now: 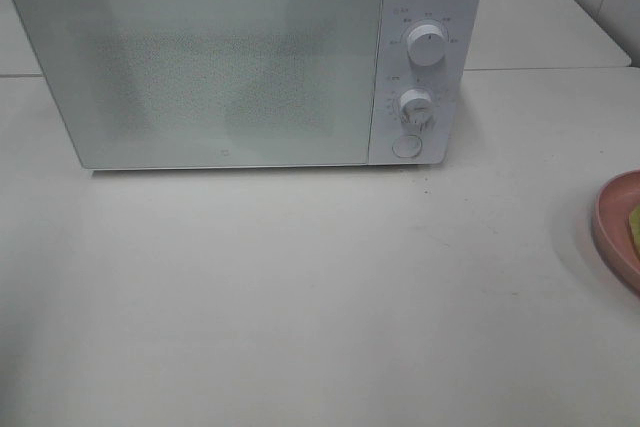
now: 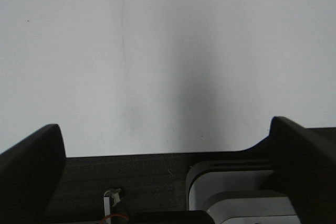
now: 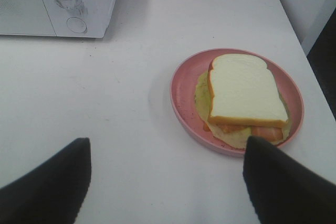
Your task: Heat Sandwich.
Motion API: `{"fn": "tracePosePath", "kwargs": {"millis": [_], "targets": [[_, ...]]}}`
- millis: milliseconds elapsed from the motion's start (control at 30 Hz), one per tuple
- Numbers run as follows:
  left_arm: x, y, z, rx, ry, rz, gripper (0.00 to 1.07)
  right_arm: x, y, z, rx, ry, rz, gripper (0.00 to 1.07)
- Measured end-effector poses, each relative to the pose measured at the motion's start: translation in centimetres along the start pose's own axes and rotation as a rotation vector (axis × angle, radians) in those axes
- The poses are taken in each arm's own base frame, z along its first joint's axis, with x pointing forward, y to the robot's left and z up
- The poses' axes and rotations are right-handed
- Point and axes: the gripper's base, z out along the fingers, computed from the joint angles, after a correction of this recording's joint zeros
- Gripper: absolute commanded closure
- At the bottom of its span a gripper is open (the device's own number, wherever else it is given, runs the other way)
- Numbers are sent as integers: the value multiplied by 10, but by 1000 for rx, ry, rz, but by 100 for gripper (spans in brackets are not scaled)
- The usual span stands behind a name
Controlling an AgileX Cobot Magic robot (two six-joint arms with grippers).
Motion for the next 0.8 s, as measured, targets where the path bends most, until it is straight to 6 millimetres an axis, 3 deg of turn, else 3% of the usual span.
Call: {"fn": "tracePosePath", "kwargs": {"millis": [233,433,800], "targets": [[39,-2,-11,-7,-118,0,5,0,0,0,0,0,0,31],[60,-4,-28,-2,-287,13,5,0,0,0,0,0,0,31],[89,-7,-43,3,-577,16,5,0,0,0,0,0,0,31]]}}
